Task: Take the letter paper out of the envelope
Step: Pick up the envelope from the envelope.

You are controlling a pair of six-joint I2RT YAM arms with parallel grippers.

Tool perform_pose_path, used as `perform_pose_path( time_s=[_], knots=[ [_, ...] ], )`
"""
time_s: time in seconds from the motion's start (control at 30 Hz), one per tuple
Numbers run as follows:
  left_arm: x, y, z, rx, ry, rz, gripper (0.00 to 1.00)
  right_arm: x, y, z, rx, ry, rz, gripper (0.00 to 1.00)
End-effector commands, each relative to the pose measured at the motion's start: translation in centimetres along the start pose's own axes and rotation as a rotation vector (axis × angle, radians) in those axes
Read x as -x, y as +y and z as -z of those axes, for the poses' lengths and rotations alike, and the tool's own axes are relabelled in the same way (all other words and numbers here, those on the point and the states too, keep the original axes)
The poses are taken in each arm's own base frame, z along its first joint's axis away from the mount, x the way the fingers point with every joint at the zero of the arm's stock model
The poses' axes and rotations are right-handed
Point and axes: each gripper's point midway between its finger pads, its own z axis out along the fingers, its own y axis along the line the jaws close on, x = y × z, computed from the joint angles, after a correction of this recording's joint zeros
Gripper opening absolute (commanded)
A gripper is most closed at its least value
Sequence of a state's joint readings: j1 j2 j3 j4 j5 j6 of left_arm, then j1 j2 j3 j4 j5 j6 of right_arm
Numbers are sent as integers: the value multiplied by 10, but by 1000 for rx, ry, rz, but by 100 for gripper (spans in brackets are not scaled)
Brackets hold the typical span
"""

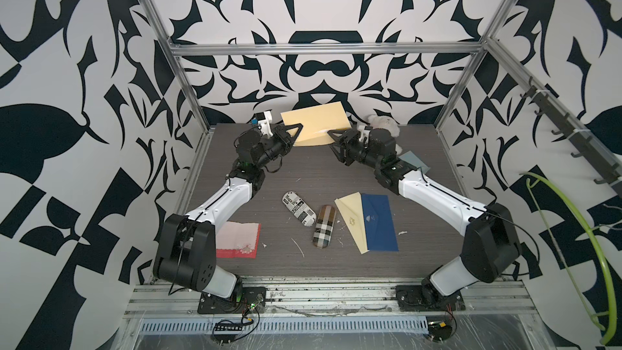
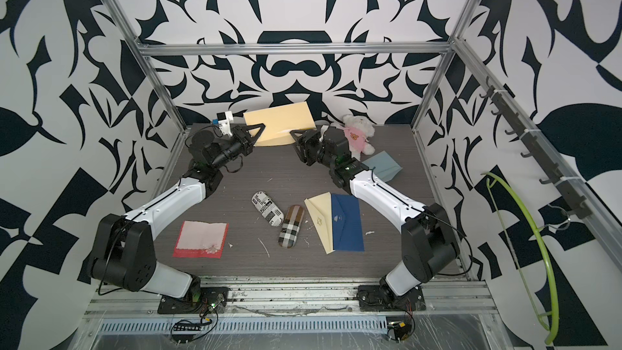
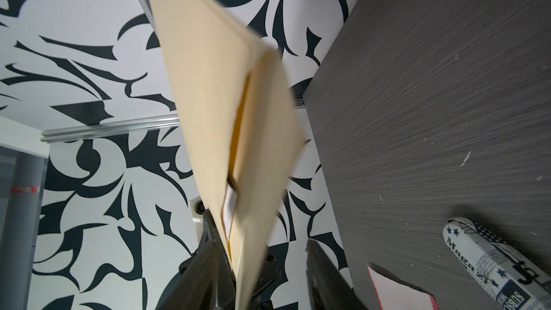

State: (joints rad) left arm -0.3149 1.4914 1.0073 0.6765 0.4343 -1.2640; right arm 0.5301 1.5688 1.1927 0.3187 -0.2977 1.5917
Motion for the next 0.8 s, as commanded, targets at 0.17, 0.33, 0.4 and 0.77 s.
perform_pose_path(
  time_s=[0.17, 0.33, 0.4, 0.77],
  knots=[
    [-1, -7, 1, -27, 1, 3, 0, -3, 50, -5, 150, 27, 44, 24],
    [-3, -3, 2, 2, 6, 16, 6, 1, 44, 0, 113, 5, 86, 0],
    [-3, 0, 2, 15, 10, 18, 35, 6, 44, 6, 86, -10, 128, 0],
    [-4, 29, 4, 310, 194, -148, 84, 50, 41, 65, -218, 106, 601, 0]
  ],
)
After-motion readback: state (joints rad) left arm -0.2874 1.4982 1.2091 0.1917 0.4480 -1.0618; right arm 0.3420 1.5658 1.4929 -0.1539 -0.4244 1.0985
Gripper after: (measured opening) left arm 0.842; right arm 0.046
